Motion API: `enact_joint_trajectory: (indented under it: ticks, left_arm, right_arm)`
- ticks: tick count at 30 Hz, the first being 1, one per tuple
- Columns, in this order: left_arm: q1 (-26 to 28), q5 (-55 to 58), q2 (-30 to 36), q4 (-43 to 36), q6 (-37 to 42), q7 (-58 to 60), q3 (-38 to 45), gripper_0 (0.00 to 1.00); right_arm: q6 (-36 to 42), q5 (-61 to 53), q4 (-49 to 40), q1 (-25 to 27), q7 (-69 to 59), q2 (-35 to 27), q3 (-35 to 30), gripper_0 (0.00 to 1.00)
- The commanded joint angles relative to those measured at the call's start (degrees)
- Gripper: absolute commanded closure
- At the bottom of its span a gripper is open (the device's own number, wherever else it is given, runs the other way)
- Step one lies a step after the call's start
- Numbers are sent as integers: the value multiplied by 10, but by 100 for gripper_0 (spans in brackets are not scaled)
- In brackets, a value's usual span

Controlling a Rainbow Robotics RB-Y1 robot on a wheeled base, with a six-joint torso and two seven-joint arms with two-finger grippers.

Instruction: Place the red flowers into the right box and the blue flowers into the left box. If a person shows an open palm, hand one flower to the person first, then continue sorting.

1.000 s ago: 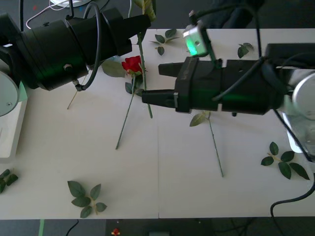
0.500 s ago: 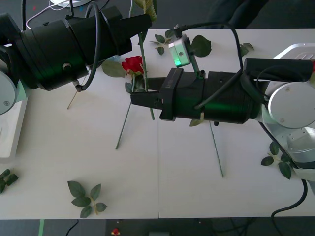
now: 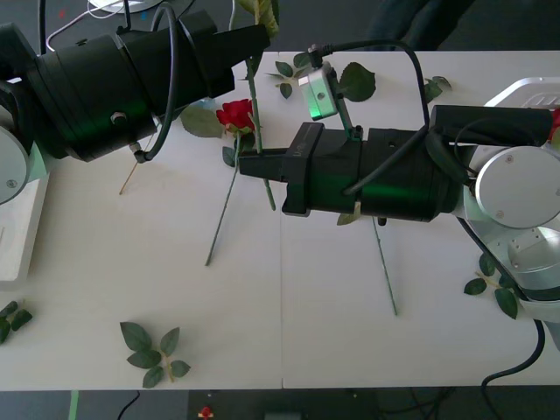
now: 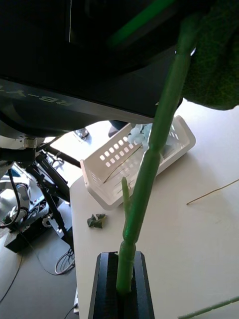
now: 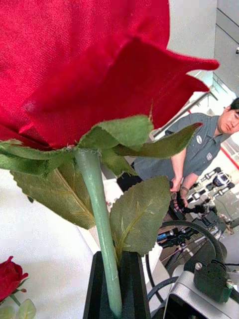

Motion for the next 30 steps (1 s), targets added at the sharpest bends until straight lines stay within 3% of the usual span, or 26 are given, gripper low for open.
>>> enact_joint_trajectory:
  ticks: [1, 4, 5, 6, 7, 21, 30]
  left_arm:
    - [-14, 6, -7, -15, -8, -38, -2, 100]
    - [-14, 6, -7, -15, -8, -38, -2, 100]
    - [-14, 6, -7, -15, -8, -38, -2, 93]
    - [-14, 6, -7, -15, -8, -38, -2, 25]
    - [-14, 6, -7, -15, -8, -38, -2, 0]
    - [-14, 6, -7, -15, -8, -38, -2, 0]
    - [-14, 6, -7, -15, -8, -38, -2, 0]
  right_arm:
    - [-7, -15, -8, -15, 10, 22, 3, 100]
    - [-7, -19, -9, -15, 10, 22, 4, 100]
    - [-7, -21, -9, -15, 10, 22, 3, 100]
    - [-7, -23, -8, -14, 10, 22, 4, 100]
    - [-7, -24, -9, -14, 10, 22, 3, 100]
    - [-26, -24, -9, -12, 5, 13, 0, 100]
    - [-28, -22, -9, 45, -12, -75, -82, 100]
